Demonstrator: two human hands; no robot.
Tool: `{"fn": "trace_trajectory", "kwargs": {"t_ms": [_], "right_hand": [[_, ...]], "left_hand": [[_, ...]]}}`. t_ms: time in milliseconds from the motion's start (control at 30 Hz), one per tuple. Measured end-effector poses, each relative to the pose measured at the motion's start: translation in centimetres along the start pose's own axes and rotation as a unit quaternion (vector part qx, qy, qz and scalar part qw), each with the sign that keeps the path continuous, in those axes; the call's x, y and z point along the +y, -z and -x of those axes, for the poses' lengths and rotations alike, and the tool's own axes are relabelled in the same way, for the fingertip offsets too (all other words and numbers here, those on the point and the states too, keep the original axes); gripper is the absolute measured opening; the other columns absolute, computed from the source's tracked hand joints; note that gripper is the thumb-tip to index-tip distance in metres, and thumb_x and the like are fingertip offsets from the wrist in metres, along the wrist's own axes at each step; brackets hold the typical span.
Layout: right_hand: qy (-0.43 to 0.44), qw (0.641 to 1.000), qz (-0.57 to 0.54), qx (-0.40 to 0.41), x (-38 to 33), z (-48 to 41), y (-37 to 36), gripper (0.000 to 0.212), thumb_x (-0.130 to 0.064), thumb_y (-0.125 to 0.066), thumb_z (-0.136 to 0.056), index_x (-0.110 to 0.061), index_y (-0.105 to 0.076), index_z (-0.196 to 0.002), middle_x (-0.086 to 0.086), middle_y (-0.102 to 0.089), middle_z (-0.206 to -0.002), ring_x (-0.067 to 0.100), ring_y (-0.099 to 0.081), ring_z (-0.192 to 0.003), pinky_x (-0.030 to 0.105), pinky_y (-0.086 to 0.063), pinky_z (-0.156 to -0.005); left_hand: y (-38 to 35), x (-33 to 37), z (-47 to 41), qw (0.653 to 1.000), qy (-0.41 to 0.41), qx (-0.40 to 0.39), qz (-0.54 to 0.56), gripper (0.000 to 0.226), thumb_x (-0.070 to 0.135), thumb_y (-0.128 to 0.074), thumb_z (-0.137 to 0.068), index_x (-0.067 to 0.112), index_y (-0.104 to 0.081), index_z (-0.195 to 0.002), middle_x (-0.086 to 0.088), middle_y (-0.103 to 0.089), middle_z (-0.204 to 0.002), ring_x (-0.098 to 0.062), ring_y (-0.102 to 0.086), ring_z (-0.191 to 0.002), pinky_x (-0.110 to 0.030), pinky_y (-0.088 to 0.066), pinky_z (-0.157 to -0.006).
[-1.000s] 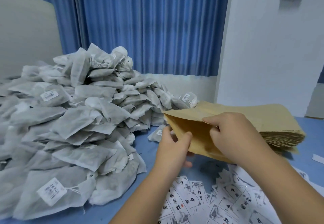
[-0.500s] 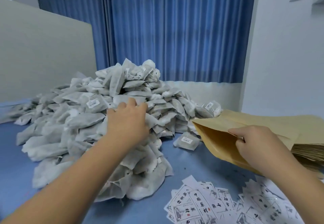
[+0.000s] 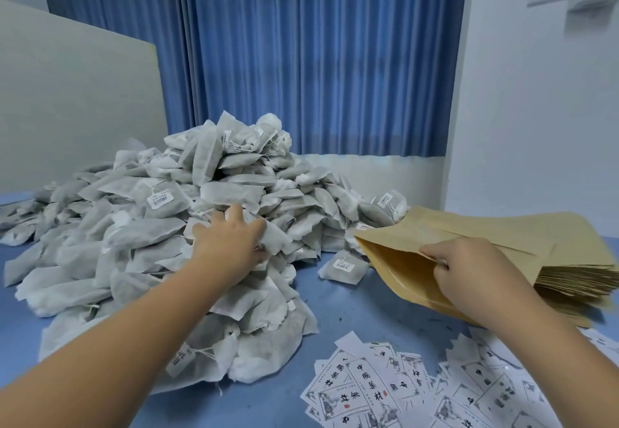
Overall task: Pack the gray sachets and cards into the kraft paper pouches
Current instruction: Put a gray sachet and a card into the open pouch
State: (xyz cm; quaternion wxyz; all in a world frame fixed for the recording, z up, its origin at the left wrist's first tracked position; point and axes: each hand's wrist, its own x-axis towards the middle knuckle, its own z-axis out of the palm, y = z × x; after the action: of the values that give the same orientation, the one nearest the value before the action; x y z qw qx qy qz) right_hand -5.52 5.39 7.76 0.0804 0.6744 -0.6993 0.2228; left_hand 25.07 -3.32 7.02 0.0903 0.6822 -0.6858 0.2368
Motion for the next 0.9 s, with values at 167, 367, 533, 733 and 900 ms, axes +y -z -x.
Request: {"fn": "trace_trajectory", "kwargs": {"t_ms": [167, 367, 533, 733, 900], "right_hand": [[-0.002, 1.000, 0.002, -0.001, 0.1, 0.0, 0.0, 0.035, -0.003, -0.046, -0.079, -0.013, -0.068, -0.104, 0.008, -0.070, -0.105, 0.026, -0.063, -0.096, 0.036, -0.055, -0.077], [-0.006, 1.000, -0.003, -0.009, 0.0, 0.1, 0.5, 0.036, -0.003, -0.045, -0.079, -0.013, -0.068, -0.106, 0.009, -0.068, -0.112, 0.028, -0.062, -0.103, 0.040, -0.054, -0.082], [-0.009, 1.000, -0.017, -0.012, 0.1, 0.2, 1.0, 0.036, -0.004, -0.046, -0.077, -0.008, -0.065, -0.108, 0.014, -0.066, -0.112, 0.032, -0.060, -0.106, 0.042, -0.053, -0.084], [-0.012, 0.999, -0.041, -0.012, 0.8, 0.0, 1.6, 0.032, -0.007, -0.047, -0.079, -0.010, -0.068, -0.105, 0.013, -0.069, -0.103, 0.029, -0.062, -0.093, 0.043, -0.054, -0.079], [-0.010, 0.998, -0.054, -0.020, 0.9, 0.0, 2.1, 0.032, -0.007, -0.048, -0.078, -0.016, -0.070, -0.100, 0.008, -0.069, -0.098, 0.027, -0.062, -0.090, 0.041, -0.054, -0.079]], "left_hand": [[0.4, -0.4, -0.7, 0.987, -0.048, 0.012, 0.150, 0.030, 0.027, -0.051, -0.095, 0.020, -0.055, -0.124, -0.009, -0.037, -0.116, -0.030, -0.052, -0.095, -0.038, -0.047, -0.075], [1.9, 2.0, 1.1, 0.929, -0.149, 0.085, 0.327, 0.024, 0.022, -0.059, -0.094, 0.021, -0.061, -0.118, 0.000, -0.035, -0.129, -0.017, -0.057, -0.078, -0.030, -0.045, -0.080], [4.1, 6.5, 3.6, 0.865, -0.267, 0.123, 0.406, 0.027, 0.010, -0.059, -0.091, 0.013, -0.062, -0.117, 0.001, -0.039, -0.120, -0.019, -0.055, -0.083, -0.018, -0.039, -0.081], [5.1, 10.5, 5.8, 0.837, -0.409, 0.113, 0.346, 0.038, 0.029, -0.045, -0.088, 0.012, -0.066, -0.114, -0.013, -0.054, -0.119, -0.022, -0.059, -0.088, -0.029, -0.049, -0.074], [4.5, 12.5, 5.3, 0.845, -0.402, 0.100, 0.339, 0.028, 0.021, -0.061, -0.090, 0.015, -0.065, -0.118, -0.007, -0.058, -0.117, -0.019, -0.057, -0.091, -0.032, -0.049, -0.075]]}}
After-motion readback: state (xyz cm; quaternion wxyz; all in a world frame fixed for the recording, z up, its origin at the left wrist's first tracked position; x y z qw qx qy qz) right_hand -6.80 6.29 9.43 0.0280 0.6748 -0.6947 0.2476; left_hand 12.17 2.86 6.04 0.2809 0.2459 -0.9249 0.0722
